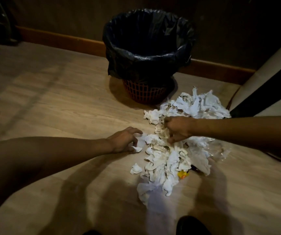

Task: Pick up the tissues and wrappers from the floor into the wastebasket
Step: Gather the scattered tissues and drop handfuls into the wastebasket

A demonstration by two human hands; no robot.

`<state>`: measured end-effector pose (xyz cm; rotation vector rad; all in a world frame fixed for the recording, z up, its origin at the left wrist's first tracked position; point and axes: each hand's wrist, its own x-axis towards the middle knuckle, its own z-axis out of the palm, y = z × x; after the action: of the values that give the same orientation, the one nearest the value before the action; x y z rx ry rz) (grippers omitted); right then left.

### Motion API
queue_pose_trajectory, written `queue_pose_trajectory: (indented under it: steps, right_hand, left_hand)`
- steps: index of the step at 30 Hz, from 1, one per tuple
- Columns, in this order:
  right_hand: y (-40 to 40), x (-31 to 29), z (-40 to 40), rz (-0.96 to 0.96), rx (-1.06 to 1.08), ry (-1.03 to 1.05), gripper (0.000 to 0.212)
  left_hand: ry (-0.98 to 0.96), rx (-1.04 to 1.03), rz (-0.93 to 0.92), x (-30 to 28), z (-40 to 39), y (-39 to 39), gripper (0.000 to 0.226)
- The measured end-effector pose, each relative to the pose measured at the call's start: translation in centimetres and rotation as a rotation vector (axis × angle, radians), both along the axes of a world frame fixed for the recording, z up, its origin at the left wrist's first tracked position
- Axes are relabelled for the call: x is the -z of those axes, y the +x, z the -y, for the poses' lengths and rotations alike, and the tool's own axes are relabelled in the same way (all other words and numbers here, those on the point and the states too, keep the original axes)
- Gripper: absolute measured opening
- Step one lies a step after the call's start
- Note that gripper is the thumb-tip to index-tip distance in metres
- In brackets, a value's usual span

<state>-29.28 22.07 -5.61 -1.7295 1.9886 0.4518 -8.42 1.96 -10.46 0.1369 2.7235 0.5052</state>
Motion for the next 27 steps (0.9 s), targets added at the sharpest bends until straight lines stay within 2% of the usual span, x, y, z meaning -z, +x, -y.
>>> queue_pose_trajectory:
  steps: [2, 6, 9, 11, 13, 15, 16, 19, 22, 23, 25, 27]
  right_hand:
    - [-0.1, 1.7, -1.2, -0.055, -0.036, 0.034, 0.062]
    - [-1.1, 3.4, -1.3, 0.024, -0.005, -0.057, 0.023]
    - [-2.6, 2.6, 0.2, 0.099, 0.006, -0.13, 0.014]
    - [-3.5, 2.1, 1.5, 0.108, 0.031, -0.226, 0.029]
    - [-4.0, 2.1, 2.9, 0.082, 0.053, -0.283, 0.059]
    - [-3.9, 2.3, 4.1, 0.035, 0.057, -0.26, 0.082]
    - [-3.7, 2.4, 4.6, 0.02, 0.057, -0.232, 0.086]
    - [-3.1, 2.9, 5.7, 0.039, 0.03, -0.139, 0.075]
    - [-3.1, 3.5, 6.4, 0.061, -0.005, -0.145, 0.049]
    - [-3.2, 3.4, 6.5, 0.07, -0.002, -0.14, 0.042]
    - [-3.2, 2.9, 6.6, 0.086, 0.002, -0.126, 0.033]
    - [-3.1, 2.2, 6.5, 0.077, 0.007, -0.13, 0.028]
  left_hand:
    - [-0.027, 0.025, 0.03, 0.7, -0.9, -1.5, 0.021]
    - [0.009, 0.035, 0.032, 1.6, -1.9, -2.2, 0.019]
    - [0.071, -0.018, 0.047, 1.2, -1.6, -1.8, 0.026]
    - [0.105, -0.066, 0.02, 1.1, -1.4, -1.2, 0.04]
    - [0.131, -0.042, -0.031, 0.8, -1.8, -0.7, 0.063]
    - [0.16, 0.041, -0.08, 0.4, -2.8, -0.6, 0.082]
    - [0.172, 0.093, -0.105, 0.2, -3.7, -0.5, 0.084]
    - [0.209, 0.228, -0.082, 0.4, -5.8, -0.9, 0.083]
    - [0.119, 0.34, 0.001, 1.0, -7.0, -1.4, 0.09]
    - [0.08, 0.382, 0.039, 1.2, -7.2, -1.6, 0.082]
    - [-0.002, 0.449, -0.013, 0.8, -7.4, -1.7, 0.057]
    - [-0.024, 0.488, -0.007, 0.6, -6.8, -1.4, 0.046]
